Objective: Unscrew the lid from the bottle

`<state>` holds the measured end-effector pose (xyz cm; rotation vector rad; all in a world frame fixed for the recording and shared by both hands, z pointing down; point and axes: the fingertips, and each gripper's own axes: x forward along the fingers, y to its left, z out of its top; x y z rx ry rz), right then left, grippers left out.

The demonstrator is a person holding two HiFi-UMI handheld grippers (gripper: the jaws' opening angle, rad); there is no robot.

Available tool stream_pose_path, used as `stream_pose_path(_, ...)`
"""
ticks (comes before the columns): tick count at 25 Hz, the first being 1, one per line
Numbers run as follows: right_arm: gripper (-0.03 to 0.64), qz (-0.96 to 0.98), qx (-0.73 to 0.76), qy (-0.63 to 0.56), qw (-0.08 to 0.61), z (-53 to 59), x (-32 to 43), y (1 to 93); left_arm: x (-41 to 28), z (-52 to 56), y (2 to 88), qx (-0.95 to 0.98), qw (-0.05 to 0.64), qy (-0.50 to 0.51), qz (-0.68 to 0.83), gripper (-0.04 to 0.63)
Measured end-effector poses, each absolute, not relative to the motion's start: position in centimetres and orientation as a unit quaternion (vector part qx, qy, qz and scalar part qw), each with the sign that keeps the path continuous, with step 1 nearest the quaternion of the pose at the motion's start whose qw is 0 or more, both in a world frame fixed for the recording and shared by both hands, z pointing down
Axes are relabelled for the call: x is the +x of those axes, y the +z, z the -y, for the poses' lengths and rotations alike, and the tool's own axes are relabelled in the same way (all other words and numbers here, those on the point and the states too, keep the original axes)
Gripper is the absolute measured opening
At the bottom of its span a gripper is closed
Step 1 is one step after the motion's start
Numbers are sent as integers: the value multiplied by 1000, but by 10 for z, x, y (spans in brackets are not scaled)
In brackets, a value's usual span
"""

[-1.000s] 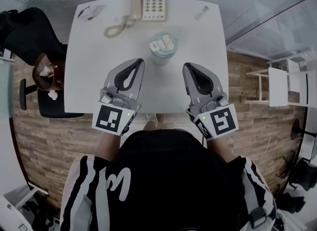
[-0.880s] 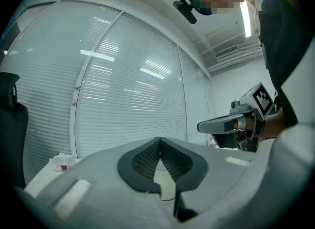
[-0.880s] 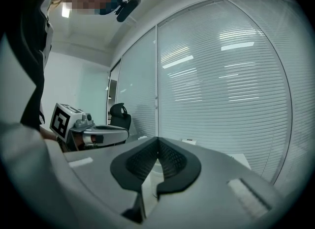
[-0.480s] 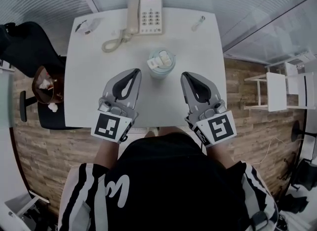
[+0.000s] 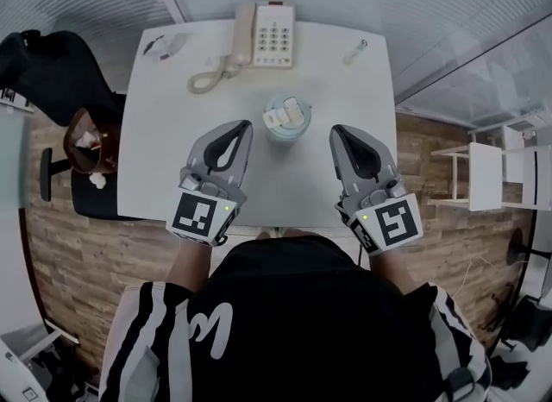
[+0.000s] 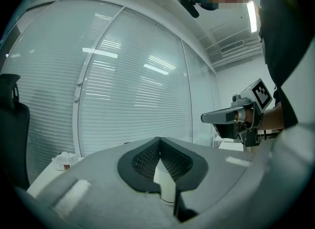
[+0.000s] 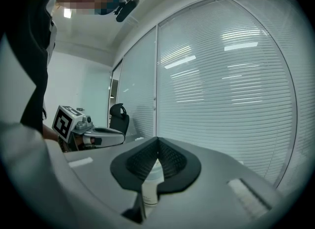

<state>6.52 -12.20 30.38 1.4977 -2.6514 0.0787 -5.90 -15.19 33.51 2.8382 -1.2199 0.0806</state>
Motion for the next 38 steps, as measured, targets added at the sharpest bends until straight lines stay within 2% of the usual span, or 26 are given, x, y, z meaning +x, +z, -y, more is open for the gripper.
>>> stream_pose_path(6, 1, 883, 464, 33, 64, 128, 67, 317, -59, 154, 346, 930, 26, 24, 367, 7)
stream_pose_path(8, 17, 888, 452, 41, 71, 128, 66, 326, -57, 151, 357, 936, 31, 35, 348, 61)
stream_pose_path(10, 81, 895, 436, 44, 78, 129, 60, 330, -54, 148, 367, 941, 33, 48, 332, 122)
stream_pose_path(14, 289, 914, 391, 86, 61, 129, 48, 333, -41, 141, 382, 953, 37, 67, 293, 259)
stream_pose_path(17, 383, 926, 362, 87, 61, 134, 42, 347, -34, 140, 386, 959, 36, 55, 276, 313)
stream_pose_path(21, 417, 939, 328, 92, 45, 136, 35, 360, -27, 139, 398, 962, 34, 55, 266, 374)
stream_pose_path(24, 438, 944, 316, 69, 64, 140, 40, 363, -16, 136, 401, 964, 40, 47, 257, 422)
stream_pose_path(30, 463, 962, 252, 38, 100, 154, 9, 367, -9, 154, 417, 964, 33, 71, 254, 432)
stream_pose_path(38, 471, 966, 232, 40, 110, 163, -2, 376, 14, 163, 435, 969, 22, 87, 231, 441)
